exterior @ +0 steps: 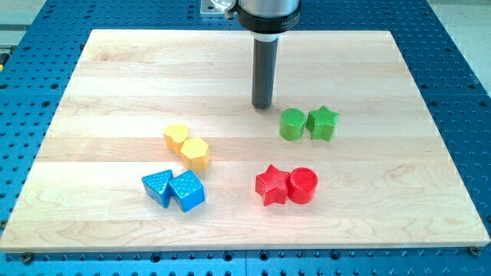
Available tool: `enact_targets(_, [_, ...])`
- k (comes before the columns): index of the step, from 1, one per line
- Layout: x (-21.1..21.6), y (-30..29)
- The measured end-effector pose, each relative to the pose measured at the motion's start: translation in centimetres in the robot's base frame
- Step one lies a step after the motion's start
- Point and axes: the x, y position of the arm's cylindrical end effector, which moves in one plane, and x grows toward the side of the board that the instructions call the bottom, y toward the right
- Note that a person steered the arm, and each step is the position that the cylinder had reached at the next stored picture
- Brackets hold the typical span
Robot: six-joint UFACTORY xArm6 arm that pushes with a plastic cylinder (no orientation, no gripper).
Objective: Nudge the green star
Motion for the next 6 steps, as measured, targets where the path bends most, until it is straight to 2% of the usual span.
enact_targets(1, [0.3, 0.9])
enact_targets(2, [-2.5, 4.5])
enact_targets(3, [-2.9, 11.0])
enact_targets(4, [-0.4, 16.4])
enact_targets(5, [3.6, 16.1])
enact_targets(6, [5.7, 12.1])
